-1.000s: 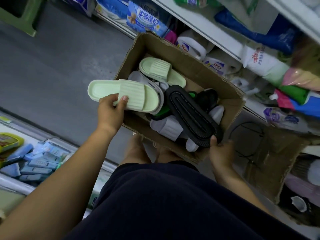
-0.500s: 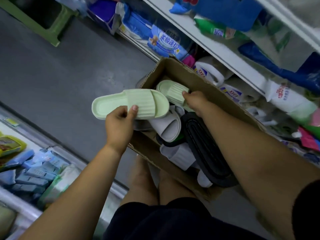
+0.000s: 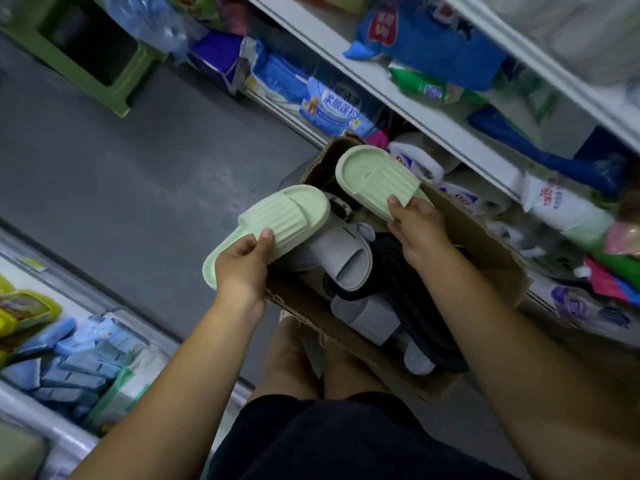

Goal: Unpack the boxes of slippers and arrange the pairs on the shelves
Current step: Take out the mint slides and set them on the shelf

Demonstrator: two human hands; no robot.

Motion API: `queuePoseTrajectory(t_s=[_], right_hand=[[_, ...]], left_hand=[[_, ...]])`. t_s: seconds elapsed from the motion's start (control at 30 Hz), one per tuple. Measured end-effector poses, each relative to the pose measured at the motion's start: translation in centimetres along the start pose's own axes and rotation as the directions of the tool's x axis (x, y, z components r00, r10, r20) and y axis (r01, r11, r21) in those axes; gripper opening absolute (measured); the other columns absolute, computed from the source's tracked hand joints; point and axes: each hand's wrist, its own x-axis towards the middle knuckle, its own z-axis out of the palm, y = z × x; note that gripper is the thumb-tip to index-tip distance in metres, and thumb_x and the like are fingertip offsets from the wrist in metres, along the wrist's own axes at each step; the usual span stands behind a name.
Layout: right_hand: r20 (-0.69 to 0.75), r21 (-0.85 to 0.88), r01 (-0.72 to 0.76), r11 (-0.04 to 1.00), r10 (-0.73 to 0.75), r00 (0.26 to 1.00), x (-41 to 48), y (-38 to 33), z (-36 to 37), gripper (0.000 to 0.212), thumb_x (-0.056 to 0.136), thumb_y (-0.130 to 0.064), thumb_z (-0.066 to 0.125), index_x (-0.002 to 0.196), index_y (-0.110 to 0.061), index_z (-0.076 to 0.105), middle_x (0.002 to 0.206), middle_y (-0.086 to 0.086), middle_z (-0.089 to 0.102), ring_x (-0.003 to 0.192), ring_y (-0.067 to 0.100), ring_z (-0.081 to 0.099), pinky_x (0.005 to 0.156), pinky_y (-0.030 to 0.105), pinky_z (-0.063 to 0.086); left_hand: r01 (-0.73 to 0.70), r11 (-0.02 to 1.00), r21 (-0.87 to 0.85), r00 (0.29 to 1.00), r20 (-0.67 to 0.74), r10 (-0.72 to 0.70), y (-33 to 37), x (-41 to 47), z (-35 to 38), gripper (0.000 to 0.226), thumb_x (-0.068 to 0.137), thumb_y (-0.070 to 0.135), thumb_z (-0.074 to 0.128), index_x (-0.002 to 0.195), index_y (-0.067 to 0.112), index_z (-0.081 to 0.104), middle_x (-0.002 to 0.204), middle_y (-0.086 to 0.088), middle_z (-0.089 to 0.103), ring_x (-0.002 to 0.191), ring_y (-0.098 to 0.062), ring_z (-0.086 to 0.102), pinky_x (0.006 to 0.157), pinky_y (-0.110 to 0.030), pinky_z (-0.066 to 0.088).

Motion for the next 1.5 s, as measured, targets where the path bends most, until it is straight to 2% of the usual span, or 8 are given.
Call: queuePoseTrajectory(t_s=[0.17,0.27,0.5,0.63,0.8,0.97,1.27,1.5], right_hand=[[0.063,0.335,-0.222,0.916,0.213,0.975,-9.4,-0.5,-3.3,0.025,0.098,-0.033,0.061,0.121,-0.022,0.062,0.114,-0.001,0.069,0.095,0.012,0.063,0.064,0.023,0.044],[-0.013,0.574,-0.265,0.775,0.332,0.943,-13.3,1.7,-4.8,0.015,0.099,-0.032,0.060,0.102,-0.017,0.060,0.073,-0.001,0.055,0.062,0.007,0.046,0.049,0.018,0.034],[0.124,0.986,-0.166,0.021,0.574,0.809,-16.8,10.2,-6.7,0.014,0.104,-0.015,0.047,0.112,-0.009,0.057,0.100,0.010,0.064,0.087,0.025,0.063,0.102,0.044,0.048],[0.127,0.939,-0.282,0.199,0.562,0.817,-15.8,12.5,-4.9,0.011,0.104,-0.003,0.048,0.104,0.001,0.057,0.134,0.018,0.058,0.125,0.033,0.059,0.104,0.048,0.048],[0.076,0.750,-0.411,0.519,0.549,0.832,-16.4,15.1,-7.0,0.017,0.101,-0.019,0.058,0.109,-0.004,0.057,0.106,0.010,0.067,0.111,0.025,0.069,0.082,0.032,0.056],[-0.417,0.035,-0.156,0.987,0.156,0.895,-15.5,16.2,-12.0,0.014,0.091,-0.034,0.071,0.090,-0.021,0.066,0.093,0.004,0.075,0.085,0.018,0.071,0.082,0.041,0.060],[0.030,-0.361,0.164,0.918,-0.164,0.986,-9.4,7.3,-11.8,0.031,0.095,-0.036,0.066,0.118,-0.015,0.068,0.107,-0.006,0.068,0.101,0.010,0.063,0.076,0.018,0.047],[0.196,-0.656,0.167,0.736,-0.047,0.979,-5.4,6.1,-9.1,0.059,0.087,-0.041,0.074,0.118,0.008,0.063,0.108,0.022,0.070,0.091,0.023,0.065,0.087,0.044,0.056]], left_hand=[[0.071,0.996,0.055,0.994,0.079,-0.075,0.3,-2.4,1.0,0.013,0.089,0.023,0.077,0.086,0.015,0.068,0.096,0.004,0.064,0.107,-0.022,0.060,0.106,-0.038,0.049],[0.021,0.986,0.163,0.989,0.139,-0.044,-0.4,-4.1,1.9,0.023,0.089,0.026,0.077,0.105,0.010,0.069,0.101,0.005,0.064,0.097,-0.014,0.059,0.094,-0.026,0.049],[-0.401,0.765,0.504,0.859,0.497,0.123,-4.9,-5.7,4.3,0.043,0.092,0.022,0.074,0.069,-0.011,0.056,0.064,-0.016,0.050,0.065,-0.018,0.045,0.059,-0.030,0.037],[-0.594,0.570,0.568,0.752,0.644,0.141,-7.6,-5.5,5.9,0.052,0.093,0.021,0.072,0.052,0.005,0.044,0.049,-0.011,0.042,0.056,-0.018,0.040,0.059,-0.033,0.035],[-0.536,0.576,0.617,0.781,0.621,0.062,-8.8,-5.2,7.1,0.049,0.092,0.021,0.073,0.055,0.006,0.046,0.055,-0.012,0.042,0.059,-0.021,0.039,0.055,-0.029,0.036],[-0.484,0.615,0.622,0.829,0.552,0.095,-9.7,-6.0,6.8,0.046,0.090,0.031,0.075,0.068,-0.004,0.055,0.063,-0.015,0.051,0.062,-0.022,0.047,0.062,-0.027,0.044],[-0.178,0.798,0.575,0.956,0.293,0.002,-13.3,-8.7,4.2,0.032,0.091,0.032,0.075,0.100,0.003,0.065,0.091,-0.006,0.066,0.086,-0.019,0.061,0.081,-0.031,0.047],[0.069,0.865,0.498,0.917,0.310,-0.252,-17.1,-10.7,6.3,0.032,0.094,0.023,0.072,0.117,0.002,0.067,0.108,-0.008,0.070,0.103,-0.020,0.064,0.094,-0.030,0.052]])
